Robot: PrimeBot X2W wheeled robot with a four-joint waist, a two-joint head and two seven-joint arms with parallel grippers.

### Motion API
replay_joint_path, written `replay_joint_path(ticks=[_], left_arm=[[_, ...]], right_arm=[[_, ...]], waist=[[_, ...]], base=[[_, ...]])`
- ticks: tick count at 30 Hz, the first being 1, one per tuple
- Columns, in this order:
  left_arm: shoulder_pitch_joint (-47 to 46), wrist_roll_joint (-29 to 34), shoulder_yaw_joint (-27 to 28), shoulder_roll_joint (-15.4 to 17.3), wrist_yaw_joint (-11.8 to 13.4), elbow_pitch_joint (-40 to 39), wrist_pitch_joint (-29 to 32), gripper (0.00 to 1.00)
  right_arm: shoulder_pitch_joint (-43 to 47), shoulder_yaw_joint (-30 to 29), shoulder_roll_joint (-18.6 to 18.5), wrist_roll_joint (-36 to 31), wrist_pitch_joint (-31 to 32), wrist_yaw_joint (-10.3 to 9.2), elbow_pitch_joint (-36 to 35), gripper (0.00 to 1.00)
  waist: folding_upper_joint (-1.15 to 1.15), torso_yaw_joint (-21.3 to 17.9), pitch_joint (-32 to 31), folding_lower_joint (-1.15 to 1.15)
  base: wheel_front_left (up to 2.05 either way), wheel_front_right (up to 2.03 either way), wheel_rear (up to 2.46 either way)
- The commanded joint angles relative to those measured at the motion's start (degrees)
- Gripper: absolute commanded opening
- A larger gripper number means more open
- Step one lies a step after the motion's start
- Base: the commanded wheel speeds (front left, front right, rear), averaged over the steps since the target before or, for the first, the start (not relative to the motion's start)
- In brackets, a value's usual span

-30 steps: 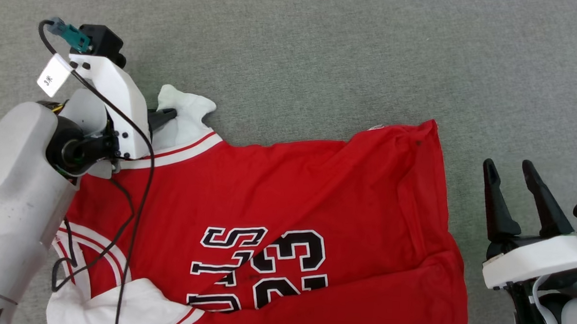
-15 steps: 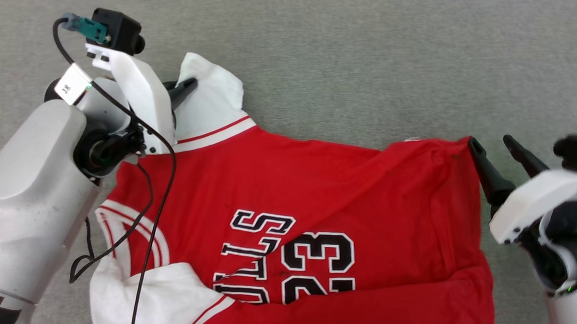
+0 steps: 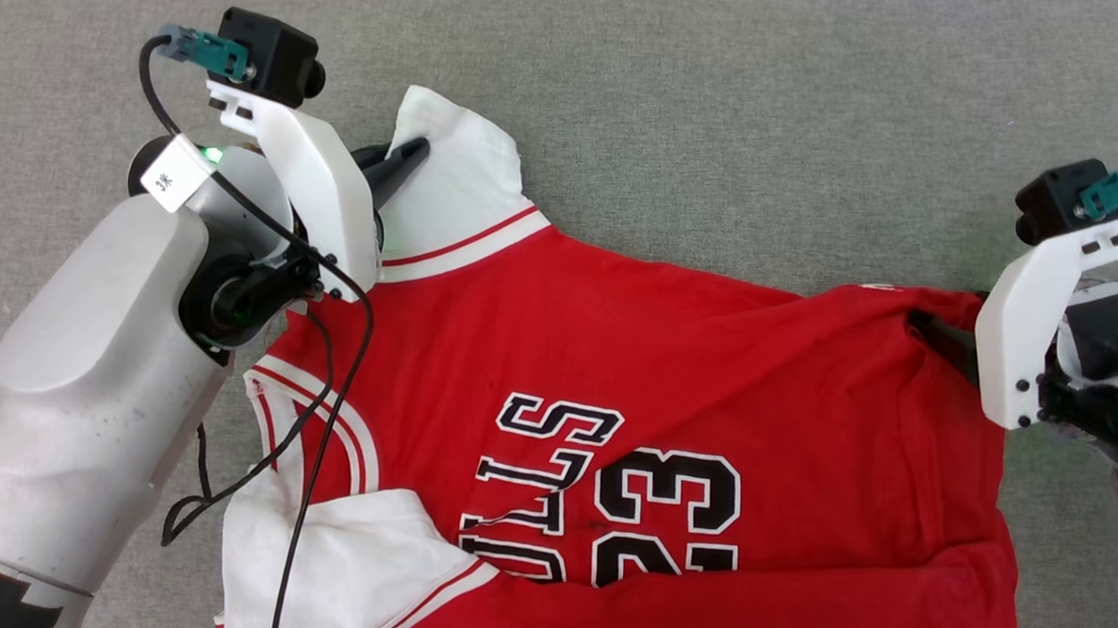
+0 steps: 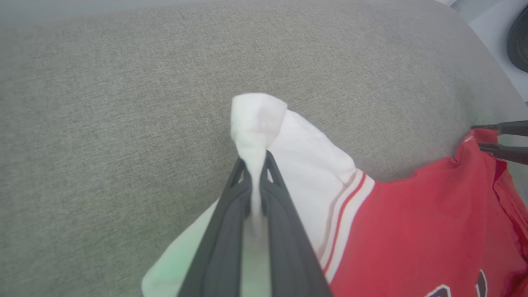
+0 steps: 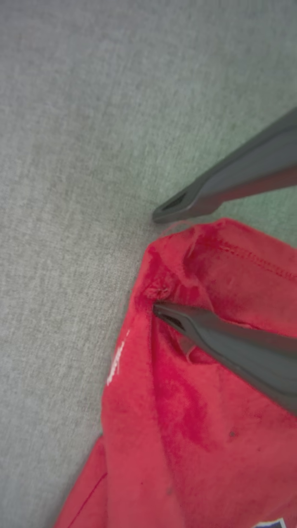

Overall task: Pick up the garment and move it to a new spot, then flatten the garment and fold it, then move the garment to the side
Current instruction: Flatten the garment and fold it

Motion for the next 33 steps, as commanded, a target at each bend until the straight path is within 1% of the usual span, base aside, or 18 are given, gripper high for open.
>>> replay_joint_path(ticks=[1, 2, 3, 4, 7, 13, 18, 21, 25, 27, 33], left_arm=[[0.20, -0.07, -0.09, -0.08, -0.15, -0.17, -0.34, 0.00], [0.29, -0.15, -0.20, -0.11, -0.17, -0.24, -0.50, 0.00], [0.31, -0.21, -0.21, -0.18, -0.19, -0.29, -0.78, 0.00], [0.35, -0.29, 0.14, -0.29, -0.20, -0.24, -1.46, 0.00], [1.01, 0.02, -0.06, 0.04, -0.19, 0.20, -2.59, 0.00], [2.09, 0.22, 0.53, 0.57, -0.19, 0.24, -5.91, 0.00], [5.72, 0.05, 1.31, 1.60, 0.72, -1.02, -8.97, 0.00], [9.64, -0.30, 1.54, 2.42, 1.94, -2.78, -10.69, 0.00], [15.87, -0.96, 1.88, 3.72, 4.20, -6.01, -12.28, 0.00], [19.03, -1.46, 1.56, 3.93, 5.45, -7.74, -12.16, 0.00], [28.53, -3.78, 1.58, 4.71, 8.96, -12.24, -12.86, 0.00]], right_arm=[[2.15, 1.64, -0.13, 0.33, 2.58, -0.05, 2.72, 1.00], [2.15, 2.10, -0.22, 0.57, 3.70, -0.05, 3.33, 0.57], [1.70, 2.80, -0.49, 0.50, 3.61, -0.05, 3.13, 0.19], [1.08, 2.62, -0.31, 1.22, 2.93, -0.05, 3.23, 0.00], [-0.54, 2.12, -0.13, 2.42, 0.76, -0.05, 3.13, 0.00], [-2.67, -0.33, -1.32, 2.47, -4.51, -0.07, 1.53, 0.00], [0.19, -3.24, -0.98, 1.07, -8.98, -0.06, -1.34, 0.00], [3.40, -5.01, -0.39, -0.02, -10.59, -0.06, -3.58, 0.00], [9.31, -7.17, 0.64, -1.39, -12.11, -0.07, -7.04, 0.00], [12.66, -8.40, 1.08, -2.07, -12.68, -0.06, -8.67, 0.00], [22.55, -11.13, 3.91, -3.16, -13.75, -0.06, -12.16, 0.00]], waist=[[0.00, 0.17, 0.17, 0.00], [0.00, 0.28, 0.25, 0.00], [0.00, 0.42, 0.34, 0.00], [0.00, 0.53, 0.38, 0.00], [0.00, 0.59, -0.17, 0.00], [0.00, 0.82, -2.38, 0.00], [0.00, 0.96, -5.38, 0.00], [0.00, 1.20, -7.48, 0.00], [0.00, 1.73, -9.96, 0.00], [0.00, 2.27, -11.10, 0.00], [0.00, 3.03, -14.27, 0.00]], base=[[0.00, 0.00, 0.00], [0.00, 0.00, 0.00], [0.00, 0.00, 0.00], [0.00, 0.00, 0.00], [0.00, 0.00, 0.00], [0.00, 0.00, 0.00], [0.00, 0.00, 0.00], [0.00, 0.00, 0.00], [0.00, 0.00, 0.00], [0.00, 0.00, 0.00], [0.00, 0.00, 0.00]])
